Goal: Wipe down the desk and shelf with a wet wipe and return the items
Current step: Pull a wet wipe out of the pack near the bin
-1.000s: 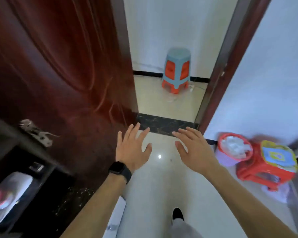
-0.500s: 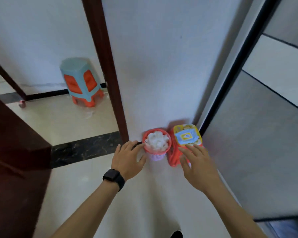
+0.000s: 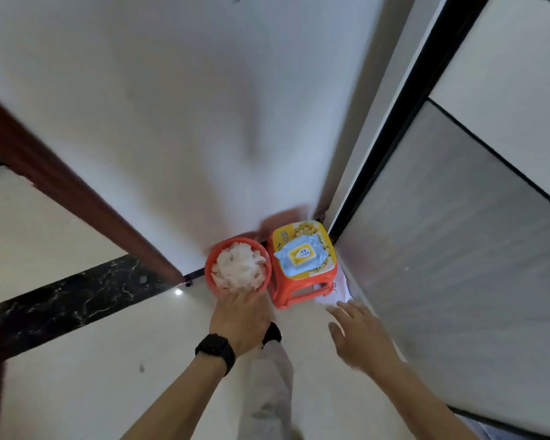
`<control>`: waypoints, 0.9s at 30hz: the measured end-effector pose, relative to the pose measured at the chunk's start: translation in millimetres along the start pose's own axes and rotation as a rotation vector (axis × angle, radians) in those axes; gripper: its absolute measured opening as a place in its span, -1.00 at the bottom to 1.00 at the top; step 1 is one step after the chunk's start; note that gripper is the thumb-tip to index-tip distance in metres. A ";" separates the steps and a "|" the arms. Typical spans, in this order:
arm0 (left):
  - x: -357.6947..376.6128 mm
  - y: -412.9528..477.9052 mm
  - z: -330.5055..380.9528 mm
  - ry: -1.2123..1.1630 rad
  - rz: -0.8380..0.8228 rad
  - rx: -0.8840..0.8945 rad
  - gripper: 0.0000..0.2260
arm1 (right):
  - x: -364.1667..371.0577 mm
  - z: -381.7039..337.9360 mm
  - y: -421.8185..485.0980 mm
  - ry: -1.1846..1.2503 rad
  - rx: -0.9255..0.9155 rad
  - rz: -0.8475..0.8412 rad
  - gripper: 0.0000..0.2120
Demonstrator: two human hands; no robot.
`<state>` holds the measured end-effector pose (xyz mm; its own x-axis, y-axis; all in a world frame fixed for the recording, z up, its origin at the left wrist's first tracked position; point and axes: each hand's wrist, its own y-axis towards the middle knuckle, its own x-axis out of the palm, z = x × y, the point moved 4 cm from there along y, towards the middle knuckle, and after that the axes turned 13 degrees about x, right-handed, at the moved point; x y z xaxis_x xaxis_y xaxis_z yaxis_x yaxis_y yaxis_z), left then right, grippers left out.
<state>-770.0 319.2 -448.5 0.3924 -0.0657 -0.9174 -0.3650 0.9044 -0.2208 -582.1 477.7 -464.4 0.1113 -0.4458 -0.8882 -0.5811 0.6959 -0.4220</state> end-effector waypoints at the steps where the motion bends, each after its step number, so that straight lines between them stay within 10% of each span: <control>1: 6.9 25.2 -6.8 -0.003 -0.048 0.008 -0.61 | 8.9 3.1 26.4 -0.017 0.016 -0.027 -0.66; 13: 148.3 279.3 -87.0 -0.107 -0.401 0.086 -0.59 | 113.7 19.1 274.4 -0.021 0.129 -0.378 -0.51; 27: 331.5 408.7 -103.8 -0.028 -0.427 0.120 -0.47 | 262.2 61.4 378.6 -0.203 -0.095 -0.301 -0.37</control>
<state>-876.7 623.4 -877.2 0.5103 -0.4338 -0.7426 -0.0653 0.8414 -0.5364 -723.5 658.8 -868.2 0.4406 -0.4947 -0.7491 -0.5694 0.4912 -0.6592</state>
